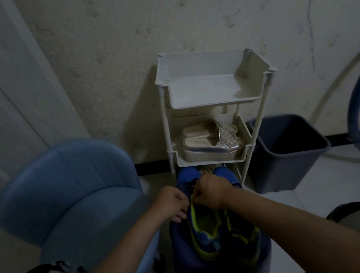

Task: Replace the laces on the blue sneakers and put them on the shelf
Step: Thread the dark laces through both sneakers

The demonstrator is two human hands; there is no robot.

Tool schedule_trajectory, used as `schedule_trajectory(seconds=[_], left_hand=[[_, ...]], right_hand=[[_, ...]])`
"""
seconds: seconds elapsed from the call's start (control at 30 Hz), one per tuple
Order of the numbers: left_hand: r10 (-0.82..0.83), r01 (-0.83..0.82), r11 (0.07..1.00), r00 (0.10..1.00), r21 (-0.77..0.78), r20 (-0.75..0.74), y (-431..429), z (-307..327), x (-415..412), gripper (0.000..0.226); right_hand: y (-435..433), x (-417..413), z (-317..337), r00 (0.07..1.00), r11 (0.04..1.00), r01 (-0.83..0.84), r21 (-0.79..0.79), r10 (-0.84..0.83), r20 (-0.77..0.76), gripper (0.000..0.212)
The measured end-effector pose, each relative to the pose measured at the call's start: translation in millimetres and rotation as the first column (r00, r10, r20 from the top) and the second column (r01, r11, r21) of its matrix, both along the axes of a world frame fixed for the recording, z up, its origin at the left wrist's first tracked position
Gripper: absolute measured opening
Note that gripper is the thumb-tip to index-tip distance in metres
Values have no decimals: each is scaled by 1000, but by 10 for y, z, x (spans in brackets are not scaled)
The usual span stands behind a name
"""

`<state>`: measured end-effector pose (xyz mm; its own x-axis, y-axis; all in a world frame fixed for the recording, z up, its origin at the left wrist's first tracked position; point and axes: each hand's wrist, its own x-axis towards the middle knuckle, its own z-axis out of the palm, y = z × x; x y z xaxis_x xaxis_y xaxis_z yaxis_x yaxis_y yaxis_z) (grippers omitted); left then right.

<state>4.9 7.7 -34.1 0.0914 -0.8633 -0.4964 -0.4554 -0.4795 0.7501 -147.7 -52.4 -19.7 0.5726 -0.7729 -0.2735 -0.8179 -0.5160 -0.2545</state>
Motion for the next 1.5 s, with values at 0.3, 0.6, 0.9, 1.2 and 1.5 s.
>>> schedule_trajectory(seconds=[0.3,0.6,0.9,1.2,1.5], left_hand=[[68,-61,996,990,-63,123,-125,425,224,17],[152,-228,944,942,-238,-300,-123,497,132,19],[-56,54,998,965,-15,-255,-44,345,104,21],[191,-249,923,958,-292,-214,-73,533,110,26],[225,-338,924,857,-177,-463,-29,520,173,30]], right_hand=[[-118,-63,213,997,994,-39,103,32,70,27],[-130,15,290,955,979,-12,204,-49,292,9],[-116,122,704,579,956,64,288,-270,769,20],[-157,108,480,908,969,55,242,-149,392,19],[-81,158,250,991,983,-124,137,129,-29,33]])
